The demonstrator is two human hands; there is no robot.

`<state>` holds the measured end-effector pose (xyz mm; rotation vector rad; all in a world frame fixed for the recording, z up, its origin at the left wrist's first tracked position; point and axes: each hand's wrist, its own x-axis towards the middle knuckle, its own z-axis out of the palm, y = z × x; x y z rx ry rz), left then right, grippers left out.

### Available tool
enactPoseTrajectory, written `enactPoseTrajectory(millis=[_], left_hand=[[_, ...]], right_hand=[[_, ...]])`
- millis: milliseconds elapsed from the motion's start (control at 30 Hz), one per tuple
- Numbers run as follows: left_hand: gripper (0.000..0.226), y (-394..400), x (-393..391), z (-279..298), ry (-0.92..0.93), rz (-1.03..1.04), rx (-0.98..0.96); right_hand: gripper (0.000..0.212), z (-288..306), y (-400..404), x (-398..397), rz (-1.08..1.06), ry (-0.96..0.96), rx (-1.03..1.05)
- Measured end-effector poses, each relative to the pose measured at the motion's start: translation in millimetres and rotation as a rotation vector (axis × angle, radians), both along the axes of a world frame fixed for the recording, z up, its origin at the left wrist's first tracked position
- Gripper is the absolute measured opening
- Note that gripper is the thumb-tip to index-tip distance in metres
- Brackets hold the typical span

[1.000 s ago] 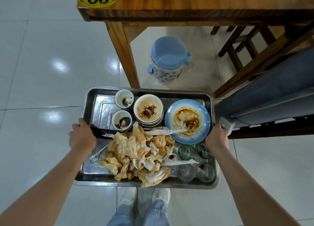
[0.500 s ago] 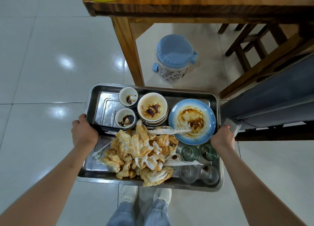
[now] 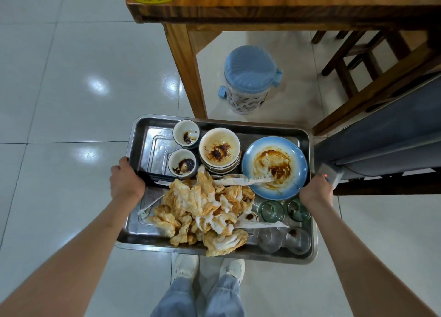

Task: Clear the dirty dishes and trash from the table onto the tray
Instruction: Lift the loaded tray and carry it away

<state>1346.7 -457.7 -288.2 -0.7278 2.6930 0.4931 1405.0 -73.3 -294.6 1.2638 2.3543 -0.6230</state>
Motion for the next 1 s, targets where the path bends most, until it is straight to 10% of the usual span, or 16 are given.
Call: enactPoseTrajectory(millis=[1000], left_hand=[[0.036, -12.3, -13.5, -14.3, -0.091, 0.075, -0.039]], right_hand=[[0.033, -7.6, 7.6, -4.1, -0.043, 0.002, -0.035]])
